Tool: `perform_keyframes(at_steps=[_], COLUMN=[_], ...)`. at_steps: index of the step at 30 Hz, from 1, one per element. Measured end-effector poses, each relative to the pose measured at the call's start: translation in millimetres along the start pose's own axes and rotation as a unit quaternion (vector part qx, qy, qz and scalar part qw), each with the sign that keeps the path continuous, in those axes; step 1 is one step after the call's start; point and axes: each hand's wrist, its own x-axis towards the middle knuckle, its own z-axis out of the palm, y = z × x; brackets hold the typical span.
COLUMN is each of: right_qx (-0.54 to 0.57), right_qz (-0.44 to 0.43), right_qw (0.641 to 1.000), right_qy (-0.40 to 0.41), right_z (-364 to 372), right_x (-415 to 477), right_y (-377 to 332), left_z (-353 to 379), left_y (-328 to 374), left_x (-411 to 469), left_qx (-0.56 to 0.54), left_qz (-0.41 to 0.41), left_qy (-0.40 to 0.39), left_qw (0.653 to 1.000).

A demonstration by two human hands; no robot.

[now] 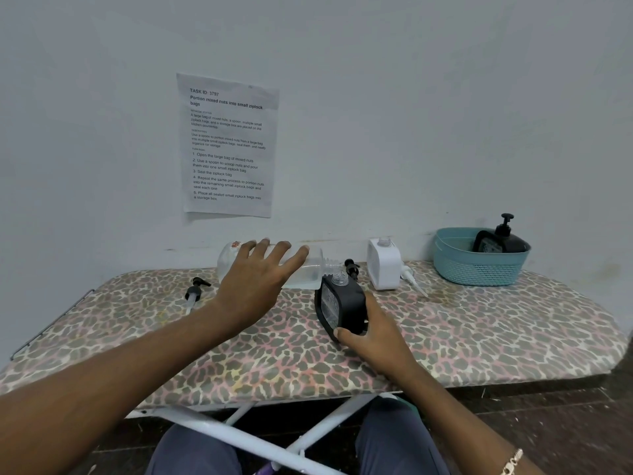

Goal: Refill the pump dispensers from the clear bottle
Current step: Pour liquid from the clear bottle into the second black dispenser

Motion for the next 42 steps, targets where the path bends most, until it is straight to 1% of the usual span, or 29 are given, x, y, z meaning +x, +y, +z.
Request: perform_keyframes(at_steps=[42], right_qx=[0.012], right_qz=[0.000], right_qw=[1.000], right_qy=[-0.003], right_z=[0.8], right_x=[1.3], right_y=[3.7], left_z=[-1.6], left_y=[-1.5], left_x=[0.2], left_qx=[0.000], left_qz=[0.010], left_qy=[0.014], left_qw=[1.000])
